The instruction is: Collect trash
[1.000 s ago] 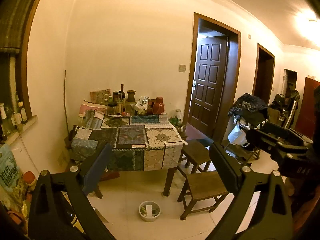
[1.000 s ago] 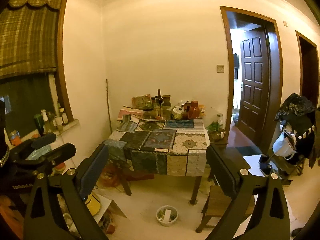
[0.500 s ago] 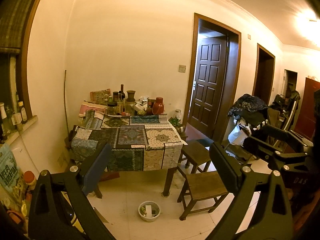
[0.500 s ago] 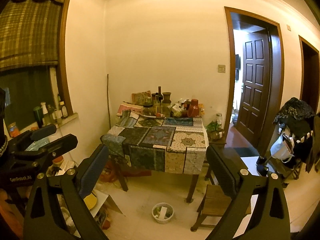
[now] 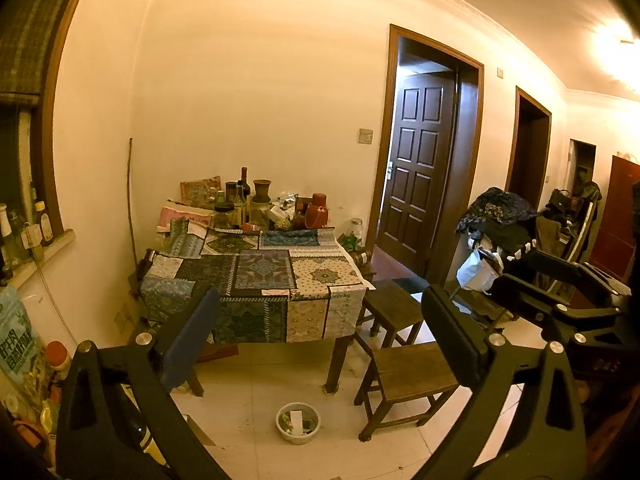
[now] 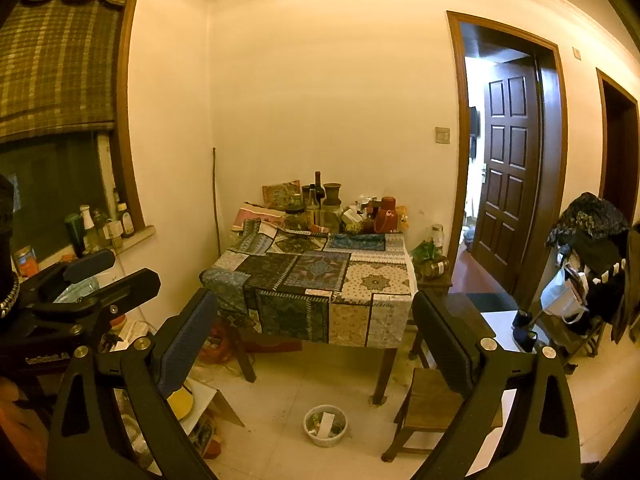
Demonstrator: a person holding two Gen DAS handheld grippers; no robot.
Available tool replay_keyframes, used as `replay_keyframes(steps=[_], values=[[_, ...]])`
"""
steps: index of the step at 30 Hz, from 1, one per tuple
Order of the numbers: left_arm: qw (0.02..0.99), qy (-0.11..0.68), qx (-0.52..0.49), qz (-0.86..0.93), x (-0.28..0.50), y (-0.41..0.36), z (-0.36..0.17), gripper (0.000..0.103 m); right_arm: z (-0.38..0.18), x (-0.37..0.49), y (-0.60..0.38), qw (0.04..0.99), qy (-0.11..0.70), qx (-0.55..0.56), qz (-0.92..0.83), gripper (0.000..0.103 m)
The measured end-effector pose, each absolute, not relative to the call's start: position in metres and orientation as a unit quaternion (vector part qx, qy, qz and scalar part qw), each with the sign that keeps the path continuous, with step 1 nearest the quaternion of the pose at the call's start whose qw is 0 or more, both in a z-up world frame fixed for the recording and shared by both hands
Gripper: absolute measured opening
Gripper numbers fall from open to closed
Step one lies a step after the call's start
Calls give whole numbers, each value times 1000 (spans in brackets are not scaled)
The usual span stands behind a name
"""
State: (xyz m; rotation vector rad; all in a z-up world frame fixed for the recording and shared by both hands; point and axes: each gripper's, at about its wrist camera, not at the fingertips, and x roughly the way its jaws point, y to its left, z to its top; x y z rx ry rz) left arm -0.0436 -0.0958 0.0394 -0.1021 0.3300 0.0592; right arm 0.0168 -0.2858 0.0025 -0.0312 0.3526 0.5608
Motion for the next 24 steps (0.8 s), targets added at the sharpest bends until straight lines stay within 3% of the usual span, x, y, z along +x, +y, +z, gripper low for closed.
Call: replay_keyframes(steps=[24], values=[[983,172,-60,19,-25,-105,28,101,-2,25,-284,945,197,0,260,97]])
